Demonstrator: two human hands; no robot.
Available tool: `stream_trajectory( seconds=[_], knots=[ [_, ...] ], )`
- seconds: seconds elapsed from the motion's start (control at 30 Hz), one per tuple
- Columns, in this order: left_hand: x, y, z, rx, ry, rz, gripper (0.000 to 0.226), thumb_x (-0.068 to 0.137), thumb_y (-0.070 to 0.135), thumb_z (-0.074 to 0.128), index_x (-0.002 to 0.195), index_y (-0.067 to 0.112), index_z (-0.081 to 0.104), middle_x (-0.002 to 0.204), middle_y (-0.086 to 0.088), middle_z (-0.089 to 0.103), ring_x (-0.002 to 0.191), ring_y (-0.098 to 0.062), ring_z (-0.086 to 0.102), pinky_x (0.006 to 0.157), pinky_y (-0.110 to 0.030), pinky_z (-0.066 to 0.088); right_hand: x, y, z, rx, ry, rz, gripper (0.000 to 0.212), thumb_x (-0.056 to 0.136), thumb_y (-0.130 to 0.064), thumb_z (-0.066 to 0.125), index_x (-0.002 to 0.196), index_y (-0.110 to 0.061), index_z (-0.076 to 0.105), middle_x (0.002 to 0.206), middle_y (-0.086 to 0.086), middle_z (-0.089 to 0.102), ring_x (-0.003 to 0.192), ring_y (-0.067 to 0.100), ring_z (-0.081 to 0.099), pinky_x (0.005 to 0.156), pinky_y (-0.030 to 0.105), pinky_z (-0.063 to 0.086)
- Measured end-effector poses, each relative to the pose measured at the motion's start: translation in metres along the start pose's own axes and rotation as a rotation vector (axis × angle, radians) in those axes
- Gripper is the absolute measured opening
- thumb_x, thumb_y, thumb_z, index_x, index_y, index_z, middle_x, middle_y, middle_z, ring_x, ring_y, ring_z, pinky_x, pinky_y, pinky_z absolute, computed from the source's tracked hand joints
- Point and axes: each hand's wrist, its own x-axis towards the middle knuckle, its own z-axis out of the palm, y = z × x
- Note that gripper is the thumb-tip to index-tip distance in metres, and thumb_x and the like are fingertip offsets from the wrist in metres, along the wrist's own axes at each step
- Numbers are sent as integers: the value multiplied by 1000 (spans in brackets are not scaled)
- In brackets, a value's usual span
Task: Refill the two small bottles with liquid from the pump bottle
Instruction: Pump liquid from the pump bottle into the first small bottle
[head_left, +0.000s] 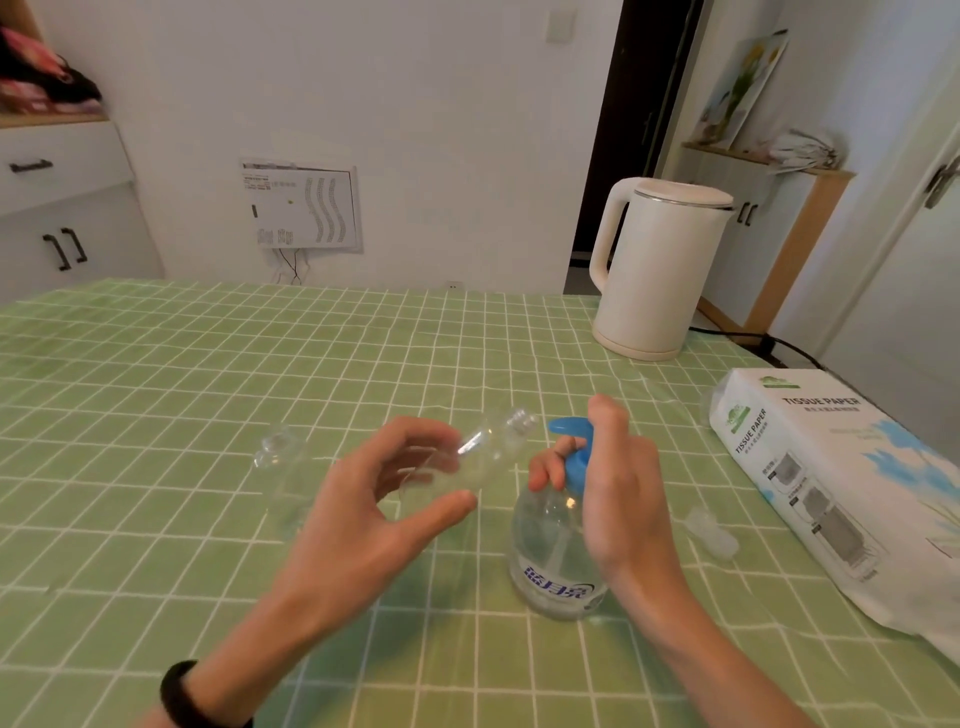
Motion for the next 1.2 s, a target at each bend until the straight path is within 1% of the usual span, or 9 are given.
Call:
stream_trajectory(
  seconds=[0.17,0.3,0.53,0.67,0.77,0.9,1.03,1.13,1.2],
  knots=[
    [19,3,-5,61,13,48,40,78,44,80,116,39,69,116,14,76,112,-11,73,98,-26,57,10,-2,1,-9,-20,23,66,84,-67,31,43,-21,53,61,3,72,68,22,69,82,47,54],
    [25,-1,-8,127,5,95,41,79,41,80,118,37,69,118,14,75,114,-13,72,98,-26,55,12,0,2,-7,-19,16,66,87,-66,31,43,-21,54,62,3,73,68,21,70,82,46,55],
    [30,-3,-6,171,-7,133,41,79,44,80,118,39,68,115,15,74,112,-12,71,96,-19,53,13,0,3,9,-7,38,64,83,-65,32,42,-21,53,59,6,71,69,26,71,84,52,56],
    [25,-5,-8,173,-36,118,42,78,47,79,118,40,68,114,17,74,111,-10,71,96,-17,52,12,1,3,16,1,35,63,82,-65,31,43,-20,52,62,10,72,67,21,69,79,43,52],
    [24,-4,-6,172,-49,125,43,77,48,79,117,39,68,114,19,75,111,-8,71,95,-15,52,13,2,3,-1,7,12,64,83,-64,30,44,-18,52,63,11,73,68,19,69,75,33,48],
    [26,0,-6,160,-39,145,42,77,47,80,118,40,69,114,21,75,111,-7,71,94,-13,51,13,2,2,25,-1,-20,62,85,-61,30,44,-19,51,60,11,71,64,18,68,68,19,49],
    [24,0,-7,144,-36,143,44,76,47,81,118,40,70,112,22,75,110,-8,71,93,-16,53,13,3,2,44,-13,-29,61,87,-56,31,47,-15,51,59,11,68,65,21,68,68,19,50],
    [23,0,-6,154,-41,143,44,76,46,81,117,38,70,112,21,75,109,-8,72,93,-18,54,13,2,3,44,-13,-35,60,93,-48,31,45,-18,51,58,10,69,64,19,68,66,15,48],
    [22,1,-5,177,-49,145,44,77,47,80,118,37,70,111,22,75,108,-6,72,93,-17,53,12,2,2,25,-13,-35,62,93,-52,30,46,-17,52,60,9,70,65,17,69,66,15,48]
  ],
)
